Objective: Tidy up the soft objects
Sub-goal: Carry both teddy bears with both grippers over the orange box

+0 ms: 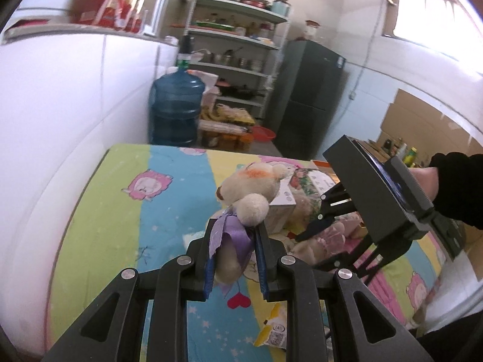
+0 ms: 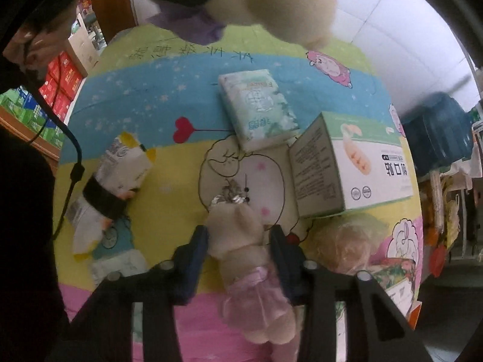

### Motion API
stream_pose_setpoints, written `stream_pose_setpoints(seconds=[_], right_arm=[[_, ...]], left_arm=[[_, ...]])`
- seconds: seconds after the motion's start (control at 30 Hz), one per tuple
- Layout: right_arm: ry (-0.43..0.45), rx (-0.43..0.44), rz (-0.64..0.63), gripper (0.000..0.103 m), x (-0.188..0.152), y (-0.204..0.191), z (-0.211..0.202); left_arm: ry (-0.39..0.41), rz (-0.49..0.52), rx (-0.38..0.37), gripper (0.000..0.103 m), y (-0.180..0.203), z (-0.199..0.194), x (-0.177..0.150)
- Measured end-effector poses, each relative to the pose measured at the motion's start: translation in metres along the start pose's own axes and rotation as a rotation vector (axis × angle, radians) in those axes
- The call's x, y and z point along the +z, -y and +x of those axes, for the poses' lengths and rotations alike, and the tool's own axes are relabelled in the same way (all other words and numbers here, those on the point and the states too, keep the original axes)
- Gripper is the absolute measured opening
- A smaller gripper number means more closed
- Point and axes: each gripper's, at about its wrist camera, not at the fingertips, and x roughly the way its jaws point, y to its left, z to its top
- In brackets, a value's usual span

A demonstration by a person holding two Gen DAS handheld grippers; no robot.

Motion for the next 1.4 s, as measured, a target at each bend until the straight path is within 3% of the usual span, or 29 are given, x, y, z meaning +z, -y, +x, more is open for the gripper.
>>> stream_pose_setpoints(seconds=[0.17, 0.33, 0.6, 0.93, 1.23, 1.4], right_arm=[[0.010, -0.016, -0.049, 0.036, -0.003, -0.006, 0.000], [0.050, -0.045, 0.005, 0.033, -0.009, -0.017, -0.007], [0.205, -0.068, 0.227, 0.033, -0.018, -0.015, -0.046], [0.473, -0.212, 0.615, 0.033, -0.035, -0.022, -0.121], [0.530, -0.396, 0.799, 0.033, -0.062, -0.037, -0.175], [0.570, -0.462, 0.893, 0.033, -0.094, -0.038, -0.192]], left_arm=[[-0.007, -0.033, 0.034, 0.023, 0.002, -0.001, -0.007], [-0.009, -0.063, 0.043, 0.023, 0.003, 0.003, -0.009], [-0.011, -0.042, 0.027, 0.023, 0.011, 0.007, -0.006], [-0.012, 0.001, 0.027, 0.023, 0.024, 0.007, 0.010], [-0.004, 0.047, -0.020, 0.023, 0.059, 0.009, 0.036], [-0.001, 0.059, -0.065, 0.023, 0.087, 0.014, 0.051]])
